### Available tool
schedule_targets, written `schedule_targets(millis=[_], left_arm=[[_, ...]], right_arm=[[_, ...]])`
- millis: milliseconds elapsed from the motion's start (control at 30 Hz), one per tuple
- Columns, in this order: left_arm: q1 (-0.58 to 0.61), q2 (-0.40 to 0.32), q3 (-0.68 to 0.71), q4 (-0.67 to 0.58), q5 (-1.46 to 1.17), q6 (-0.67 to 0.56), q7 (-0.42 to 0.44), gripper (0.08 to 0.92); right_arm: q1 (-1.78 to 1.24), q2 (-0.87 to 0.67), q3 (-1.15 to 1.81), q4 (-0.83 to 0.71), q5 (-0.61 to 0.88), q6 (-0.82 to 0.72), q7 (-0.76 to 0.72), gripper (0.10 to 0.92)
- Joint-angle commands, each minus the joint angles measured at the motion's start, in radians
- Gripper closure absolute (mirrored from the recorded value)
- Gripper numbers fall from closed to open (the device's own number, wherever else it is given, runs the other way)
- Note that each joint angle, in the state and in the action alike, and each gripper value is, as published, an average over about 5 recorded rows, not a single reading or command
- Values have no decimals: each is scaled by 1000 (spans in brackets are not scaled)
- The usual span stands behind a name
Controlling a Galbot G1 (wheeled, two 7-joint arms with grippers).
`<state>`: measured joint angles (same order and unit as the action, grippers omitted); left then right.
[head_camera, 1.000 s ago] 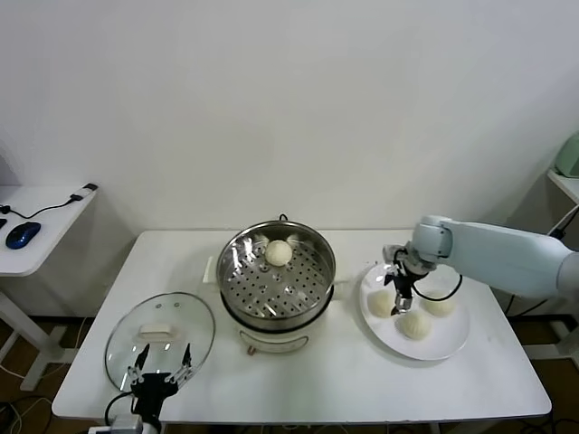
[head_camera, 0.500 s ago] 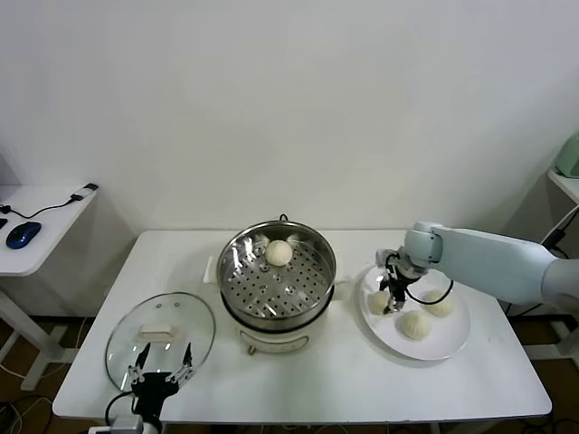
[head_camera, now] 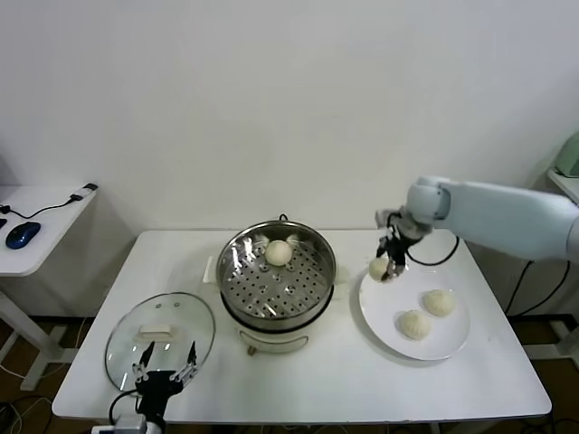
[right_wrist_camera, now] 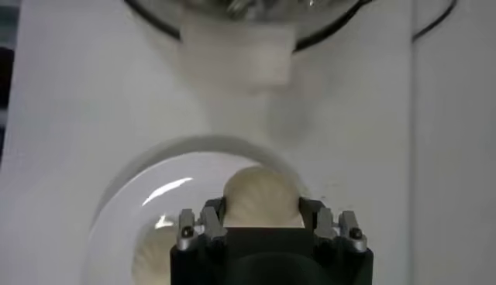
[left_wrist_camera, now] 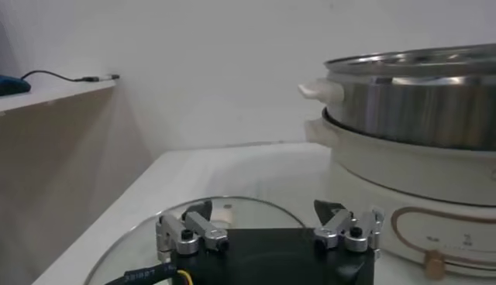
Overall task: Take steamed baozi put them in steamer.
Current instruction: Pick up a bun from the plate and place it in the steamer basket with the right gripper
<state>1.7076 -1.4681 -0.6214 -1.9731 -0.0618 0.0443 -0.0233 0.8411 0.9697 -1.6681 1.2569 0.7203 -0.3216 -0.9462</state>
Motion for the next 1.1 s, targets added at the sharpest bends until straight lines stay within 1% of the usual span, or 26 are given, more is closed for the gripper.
schedule_targets(millis=[33,133,233,300,467,667,833,1100], left_arm=[[0,0,0,-6,0,0,0,177],[-2,3,1,-12,0,4,1,177],[-6,4,4,-16,0,7,2,177],[-7,4,6,-19,1,10,2,177],[-9,3,7,-21,2,15,4,177],[-5,7,3,-18,-1,14,4,177],[-7,9,1,-12,-2,16,5,177],[-8,13,2,-2,-3,17,5,177]], right_arm=[[345,109,-36,93,276,-36,-43,385],[298,190,68,144,366,-116,47,381],[204,276,122,168,401,-175,137,381],[134,326,137,163,397,-194,176,381],[-35,410,146,101,330,-224,227,382],[-189,460,139,-8,250,-239,259,384],[-271,493,136,-101,199,-236,268,383],[-329,526,155,-186,160,-226,279,384]])
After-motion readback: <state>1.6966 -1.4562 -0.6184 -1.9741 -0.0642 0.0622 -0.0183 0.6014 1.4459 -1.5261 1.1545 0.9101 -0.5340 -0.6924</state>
